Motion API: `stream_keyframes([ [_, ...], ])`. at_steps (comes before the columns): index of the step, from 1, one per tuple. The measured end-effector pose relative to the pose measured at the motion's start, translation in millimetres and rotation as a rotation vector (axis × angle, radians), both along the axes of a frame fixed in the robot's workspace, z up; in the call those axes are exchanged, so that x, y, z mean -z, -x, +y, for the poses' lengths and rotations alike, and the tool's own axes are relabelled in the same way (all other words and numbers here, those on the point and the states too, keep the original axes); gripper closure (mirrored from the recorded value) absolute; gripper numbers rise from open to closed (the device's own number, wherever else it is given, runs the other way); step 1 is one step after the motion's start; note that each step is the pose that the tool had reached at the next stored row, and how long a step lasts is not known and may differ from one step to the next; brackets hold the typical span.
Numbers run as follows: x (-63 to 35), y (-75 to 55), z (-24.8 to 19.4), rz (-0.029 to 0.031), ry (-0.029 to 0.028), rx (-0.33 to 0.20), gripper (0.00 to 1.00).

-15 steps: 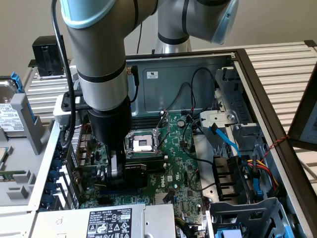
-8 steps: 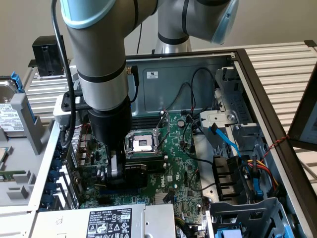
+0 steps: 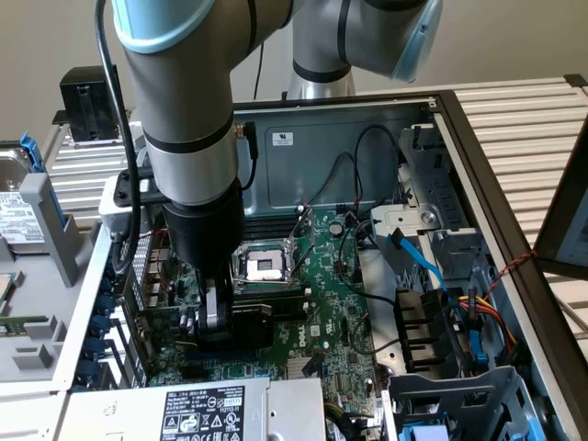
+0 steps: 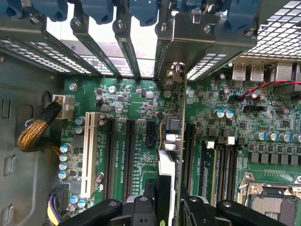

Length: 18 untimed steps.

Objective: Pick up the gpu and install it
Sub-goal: 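Insert the gpu into the slot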

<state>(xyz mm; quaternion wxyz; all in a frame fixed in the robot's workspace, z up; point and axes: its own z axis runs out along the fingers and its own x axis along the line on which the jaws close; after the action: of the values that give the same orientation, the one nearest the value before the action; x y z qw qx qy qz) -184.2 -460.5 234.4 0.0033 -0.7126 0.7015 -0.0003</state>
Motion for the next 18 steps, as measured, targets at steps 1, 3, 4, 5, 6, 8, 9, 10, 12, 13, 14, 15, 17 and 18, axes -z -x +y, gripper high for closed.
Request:
stream_keyframes([
  [1, 0.0, 0.0, 0.0, 0.0000, 0.0000, 0.000, 0.72],
  [3, 0.0, 0.0, 0.0, 0.0001, 0.0001, -0.002, 0.72],
  [4, 0.0, 0.0, 0.0, 0.0003, 0.0003, -0.004, 0.72],
  [5, 0.0, -0.1, 0.0, 0.0003, 0.0004, -0.005, 0.72],
  [6, 0.0, -0.1, -0.1, 0.0005, 0.0005, -0.006, 0.72],
  [8, 0.0, -0.1, -0.1, 0.0007, 0.0005, -0.008, 0.72],
  [9, 0.0, -0.1, -0.1, 0.0008, 0.0005, -0.009, 0.72],
  [10, 0.0, -0.1, -0.1, 0.0008, 0.0006, -0.009, 0.72],
  [12, 0.1, -0.1, -0.1, 0.0008, 0.0006, -0.011, 0.72],
  [13, 0.1, -0.1, -0.1, 0.0009, 0.0007, -0.011, 0.72],
  [14, 0.1, -0.1, -0.1, 0.0008, 0.0006, -0.012, 0.72],
  [15, 0.1, -0.1, -0.1, 0.0008, 0.0006, -0.013, 0.72],
  [17, 0.2, -0.1, -0.1, 0.0008, 0.0006, -0.015, 0.72],
  [18, 0.3, -0.1, -0.1, 0.0008, 0.0007, -0.016, 0.72],
])
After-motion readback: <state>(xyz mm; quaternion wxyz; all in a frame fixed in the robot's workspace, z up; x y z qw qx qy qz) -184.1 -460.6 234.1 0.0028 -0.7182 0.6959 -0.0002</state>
